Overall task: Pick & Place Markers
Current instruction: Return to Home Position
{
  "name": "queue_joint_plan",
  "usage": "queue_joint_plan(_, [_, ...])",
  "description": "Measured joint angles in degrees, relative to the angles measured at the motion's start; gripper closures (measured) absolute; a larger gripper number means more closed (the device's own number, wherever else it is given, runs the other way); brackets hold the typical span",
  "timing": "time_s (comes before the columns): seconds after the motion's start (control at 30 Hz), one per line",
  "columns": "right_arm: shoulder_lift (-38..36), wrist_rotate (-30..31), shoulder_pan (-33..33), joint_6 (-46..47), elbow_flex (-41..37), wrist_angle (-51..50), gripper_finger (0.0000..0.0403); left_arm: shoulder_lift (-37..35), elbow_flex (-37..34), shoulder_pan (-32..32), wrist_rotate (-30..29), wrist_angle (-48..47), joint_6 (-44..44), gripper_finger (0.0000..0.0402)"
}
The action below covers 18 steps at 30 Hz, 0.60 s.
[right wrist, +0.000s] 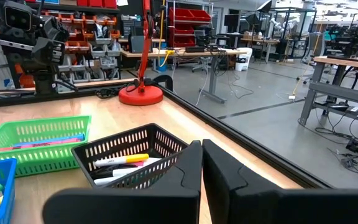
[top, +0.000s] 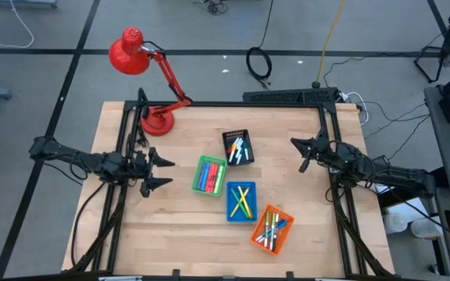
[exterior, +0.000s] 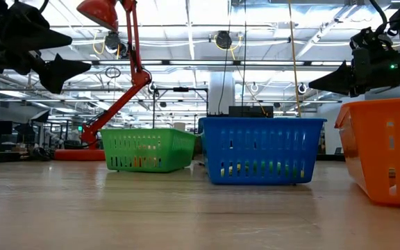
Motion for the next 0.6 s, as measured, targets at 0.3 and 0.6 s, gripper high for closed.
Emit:
queue_joint_plan(0.3, [0.0,0.0,0.0,0.0,0.0,0.0,0.0403,0.0,0.0,0.0,0.0,0.01,-0.02,0.0098])
queue_joint_plan(0.6, [0.0,0.0,0.0,0.0,0.01,-0.01,0.0403,0.0,0.0,0.0,0.0,-0.01,-0.04,0.0083])
